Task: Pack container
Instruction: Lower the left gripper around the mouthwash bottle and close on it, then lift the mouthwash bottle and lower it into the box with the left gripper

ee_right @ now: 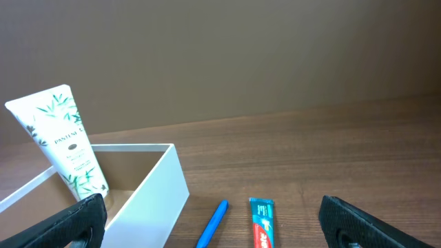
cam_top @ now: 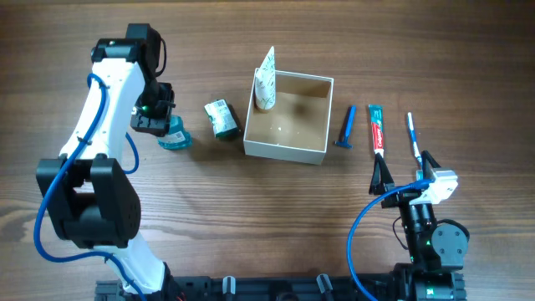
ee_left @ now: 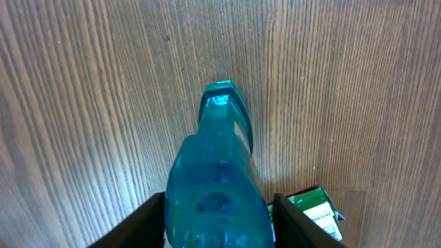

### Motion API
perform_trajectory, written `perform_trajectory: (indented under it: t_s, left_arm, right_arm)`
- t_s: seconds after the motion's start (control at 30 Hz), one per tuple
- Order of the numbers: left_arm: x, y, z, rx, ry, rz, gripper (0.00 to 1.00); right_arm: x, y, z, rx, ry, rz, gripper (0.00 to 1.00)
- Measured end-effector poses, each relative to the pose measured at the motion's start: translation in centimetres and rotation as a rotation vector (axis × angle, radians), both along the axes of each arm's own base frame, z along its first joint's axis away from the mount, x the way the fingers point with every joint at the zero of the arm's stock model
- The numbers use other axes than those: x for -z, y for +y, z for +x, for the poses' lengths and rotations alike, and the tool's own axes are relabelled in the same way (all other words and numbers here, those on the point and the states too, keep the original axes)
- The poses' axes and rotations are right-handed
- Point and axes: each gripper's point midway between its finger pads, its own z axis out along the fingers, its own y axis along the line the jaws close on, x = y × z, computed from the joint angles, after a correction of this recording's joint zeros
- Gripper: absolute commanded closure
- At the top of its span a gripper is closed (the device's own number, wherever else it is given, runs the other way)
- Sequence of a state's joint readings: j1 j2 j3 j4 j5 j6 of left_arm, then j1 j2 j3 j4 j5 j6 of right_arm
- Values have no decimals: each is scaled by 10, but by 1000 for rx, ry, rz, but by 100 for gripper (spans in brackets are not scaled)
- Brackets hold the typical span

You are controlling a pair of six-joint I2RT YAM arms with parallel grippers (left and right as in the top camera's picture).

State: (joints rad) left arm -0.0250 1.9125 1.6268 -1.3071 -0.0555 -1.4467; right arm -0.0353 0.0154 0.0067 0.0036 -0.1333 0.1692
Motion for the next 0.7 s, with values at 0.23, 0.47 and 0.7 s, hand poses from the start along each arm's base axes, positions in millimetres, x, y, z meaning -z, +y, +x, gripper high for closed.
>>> perform_trajectory:
  t_s: [0.23,0.47,0.7]
  left_arm:
    - [0,0,2,0,-8,0,64]
    - [0,0,3,0,-10,0,75]
    - [0,0,4,-2,-17,0,85]
  right_arm:
    - [0,0,0,0,0,0,0]
    - [0,0,0,0,0,0,0]
    - [0,0,0,0,0,0,0]
